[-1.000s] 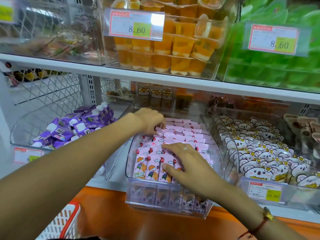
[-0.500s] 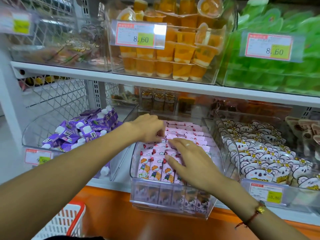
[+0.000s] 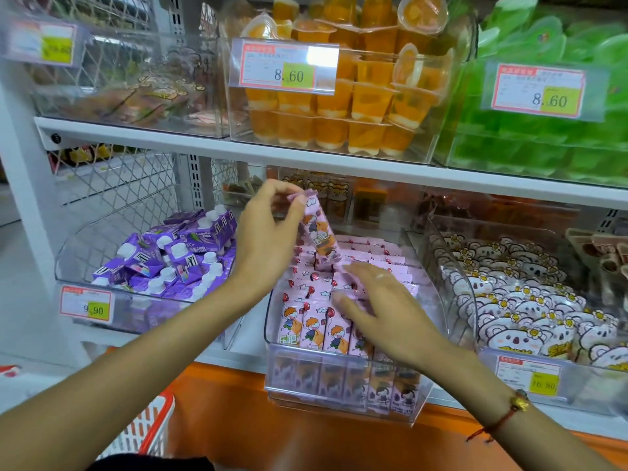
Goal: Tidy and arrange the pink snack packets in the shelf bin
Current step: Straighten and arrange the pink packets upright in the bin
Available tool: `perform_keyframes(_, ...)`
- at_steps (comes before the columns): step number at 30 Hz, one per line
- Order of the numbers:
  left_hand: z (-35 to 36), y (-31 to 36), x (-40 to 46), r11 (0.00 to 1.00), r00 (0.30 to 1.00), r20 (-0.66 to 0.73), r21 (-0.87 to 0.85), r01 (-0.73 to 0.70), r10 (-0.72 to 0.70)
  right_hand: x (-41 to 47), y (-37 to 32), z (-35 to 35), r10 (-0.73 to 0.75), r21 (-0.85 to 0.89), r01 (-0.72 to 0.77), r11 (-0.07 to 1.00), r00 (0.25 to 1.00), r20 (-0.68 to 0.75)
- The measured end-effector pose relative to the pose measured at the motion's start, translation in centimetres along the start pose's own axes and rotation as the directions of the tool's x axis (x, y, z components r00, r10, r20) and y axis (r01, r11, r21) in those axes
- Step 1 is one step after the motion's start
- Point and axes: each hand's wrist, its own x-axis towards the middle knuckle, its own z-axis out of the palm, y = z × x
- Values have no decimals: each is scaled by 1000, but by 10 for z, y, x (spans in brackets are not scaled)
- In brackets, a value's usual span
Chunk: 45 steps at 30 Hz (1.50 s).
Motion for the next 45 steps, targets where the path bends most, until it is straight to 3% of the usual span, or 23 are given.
perform_keyframes(4,-7,17,-23,988,999,-14,-147,-38,36,-2,-18,-8,82,347,-18,938,981,-173)
perform_keyframes(10,-4,21,-44,973,992,128,-230,25,5,-2,-38,-12,53,529,79,845,972,-231)
perform_keyframes(11,-4,19,-46,972,989,146,-231,38,-4,-2,-37,-13,108,626,45,778,973,-203)
perform_keyframes(13,-5,16,-48,973,985,168,-221,70,-32,-1,-35,-16,252,837,-80,542,965,-71)
perform_keyframes(15,-6,11,-50,983,977,208,-162,88,-53,-1,-28,-16,316,923,-180,341,946,68)
perform_keyframes(18,-4,7,-56,992,947,310,-63,110,-85,-2,-23,-18,347,942,-225,250,929,130)
perform_keyframes(22,0,3,-62,996,928,365,60,60,-78,-3,-24,-19,364,948,-230,218,921,140)
perform_keyframes(24,1,3,-64,994,938,343,107,19,-55,-3,-25,-18,358,944,-211,253,927,111)
perform_keyframes(28,3,4,-64,995,951,308,102,-17,-16,-4,-23,-19,353,959,-184,217,930,98)
perform_keyframes(33,1,-1,-60,996,931,357,61,58,-76,-4,-18,-25,262,972,-155,179,959,105)
perform_keyframes(36,0,-2,-62,992,912,407,125,8,-58,-6,-18,-25,333,960,-148,236,941,63)
perform_keyframes(40,2,-2,-64,969,930,368,223,-104,15,-6,-19,-24,434,946,-127,299,901,-17)
perform_keyframes(45,3,-2,-62,961,941,334,237,-140,55,-7,-23,-22,418,908,-105,405,905,-82)
